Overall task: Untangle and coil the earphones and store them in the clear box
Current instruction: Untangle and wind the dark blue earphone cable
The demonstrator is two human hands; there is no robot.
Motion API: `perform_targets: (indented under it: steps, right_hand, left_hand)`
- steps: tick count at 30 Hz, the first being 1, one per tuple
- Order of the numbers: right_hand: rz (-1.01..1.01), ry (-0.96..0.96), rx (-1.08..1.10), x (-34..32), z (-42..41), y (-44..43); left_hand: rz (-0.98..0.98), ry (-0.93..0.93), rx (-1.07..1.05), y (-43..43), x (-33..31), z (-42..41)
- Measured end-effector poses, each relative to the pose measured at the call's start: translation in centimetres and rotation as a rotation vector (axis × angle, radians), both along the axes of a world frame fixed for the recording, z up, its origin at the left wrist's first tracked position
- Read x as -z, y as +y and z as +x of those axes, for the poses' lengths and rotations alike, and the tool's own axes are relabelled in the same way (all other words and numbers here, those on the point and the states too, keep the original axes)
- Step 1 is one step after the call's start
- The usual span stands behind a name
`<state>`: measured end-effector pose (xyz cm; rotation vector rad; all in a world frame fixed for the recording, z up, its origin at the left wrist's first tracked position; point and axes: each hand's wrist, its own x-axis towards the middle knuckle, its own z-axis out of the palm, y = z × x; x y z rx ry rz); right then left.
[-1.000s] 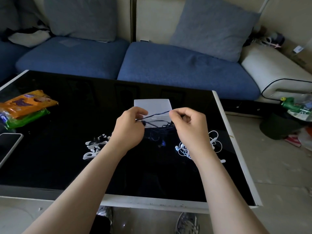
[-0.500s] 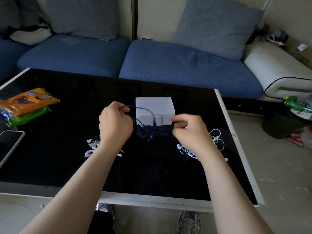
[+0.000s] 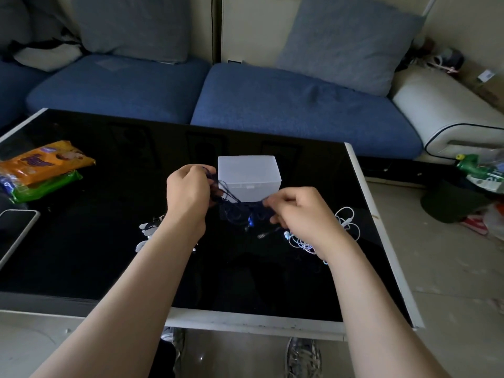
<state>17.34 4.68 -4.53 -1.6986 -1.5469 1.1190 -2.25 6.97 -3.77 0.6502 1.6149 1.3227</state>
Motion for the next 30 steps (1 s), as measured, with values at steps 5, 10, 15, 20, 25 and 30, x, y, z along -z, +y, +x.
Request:
perform_targets:
  steps: [5, 10, 15, 20, 25, 30]
  right_hand:
    - [-0.082, 0.324, 0.084, -0.6, 0.1, -0.1]
    - [-0.099, 0.378, 0.072, -0.9, 0.8, 0.1]
    - [-0.081, 0.468, -0.056, -1.3, 0.5, 0.6]
    - [0.029, 0.481, -0.005, -1.5, 0.0, 0.7]
    - [0.210, 0.500, 0.118, -1.5, 0.0, 1.1]
    - [0.340, 0.411, 0.274, -1.4, 0.2, 1.1]
  left_hand:
    - [-0.096, -0.041, 0.053, 0.1, -0.3, 0.3]
    - [-0.059, 0.278, 0.072, 0.5, 0.6, 0.0]
    - [0.021, 0.855, 0.436, 0.0, 0.6, 0.2]
    - [0.193, 0.498, 1.100, -0.5, 1.1, 0.9]
    - [0.215, 0.635, 1.065, 0.1, 2.5, 0.9]
    - [0.218, 0.665, 0.853, 0.2, 2.5, 0.9]
